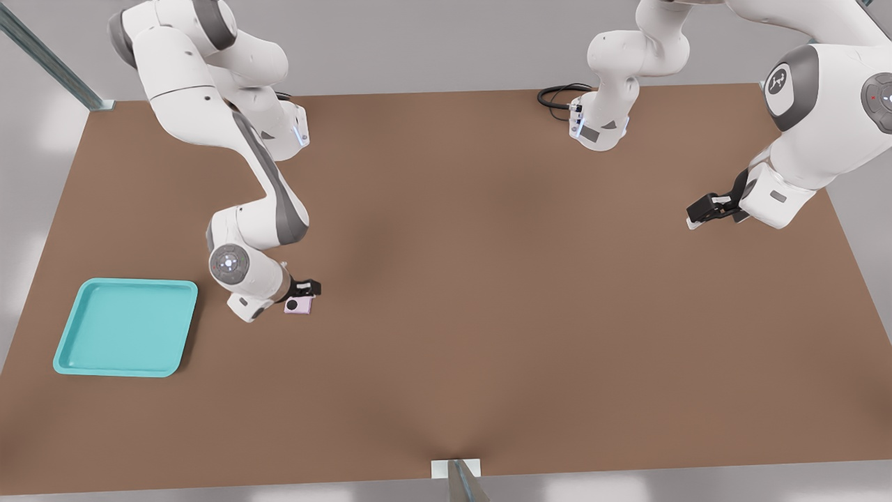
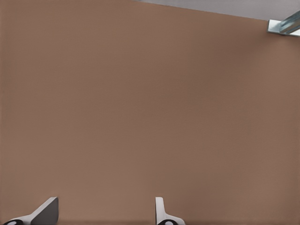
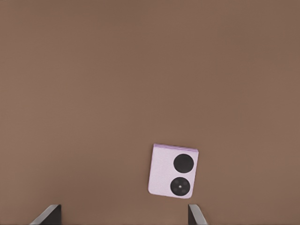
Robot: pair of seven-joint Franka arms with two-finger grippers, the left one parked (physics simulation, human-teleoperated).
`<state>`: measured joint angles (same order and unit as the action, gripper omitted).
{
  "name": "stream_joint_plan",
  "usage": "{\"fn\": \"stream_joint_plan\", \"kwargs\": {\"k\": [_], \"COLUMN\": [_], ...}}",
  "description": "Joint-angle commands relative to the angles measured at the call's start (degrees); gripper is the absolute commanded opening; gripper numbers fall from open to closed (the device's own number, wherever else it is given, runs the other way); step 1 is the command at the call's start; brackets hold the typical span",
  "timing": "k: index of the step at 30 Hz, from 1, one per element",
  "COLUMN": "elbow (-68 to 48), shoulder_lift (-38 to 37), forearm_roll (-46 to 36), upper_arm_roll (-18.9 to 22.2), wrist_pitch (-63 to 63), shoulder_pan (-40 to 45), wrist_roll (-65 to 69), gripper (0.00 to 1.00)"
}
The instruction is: Keep left arm still and place phone on the tray with right arm
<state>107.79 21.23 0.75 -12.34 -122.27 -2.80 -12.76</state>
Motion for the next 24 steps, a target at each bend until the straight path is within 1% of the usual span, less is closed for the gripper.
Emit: {"fn": "stream_joint_plan", "kwargs": {"k": [1, 7, 12, 14, 19, 24], "elbow": [0.5, 4.1, 4.2, 7.5, 9.0, 9.7], "shoulder_lift": [0.6, 0.8, 2.7, 1.8, 2.0, 4.1], "forearm_roll": [-0.2, -0.3, -0.1, 0.1, 0.1, 0.1], "upper_arm_roll": [-0.1, -0.1, -0.1, -0.1, -0.1, -0.2], "wrist_pitch": [-5.3, -5.2, -5.7, -11.4, -16.1, -20.3], "shoulder_pan": [0.0, 1.4, 1.5, 1.5, 3.1, 3.4], "wrist_roll": [-14.7, -14.7, -13.5, -9.4, -3.6, -1.9], "gripper": [1.00, 1.00, 1.00, 1.00, 1.00, 1.00]}}
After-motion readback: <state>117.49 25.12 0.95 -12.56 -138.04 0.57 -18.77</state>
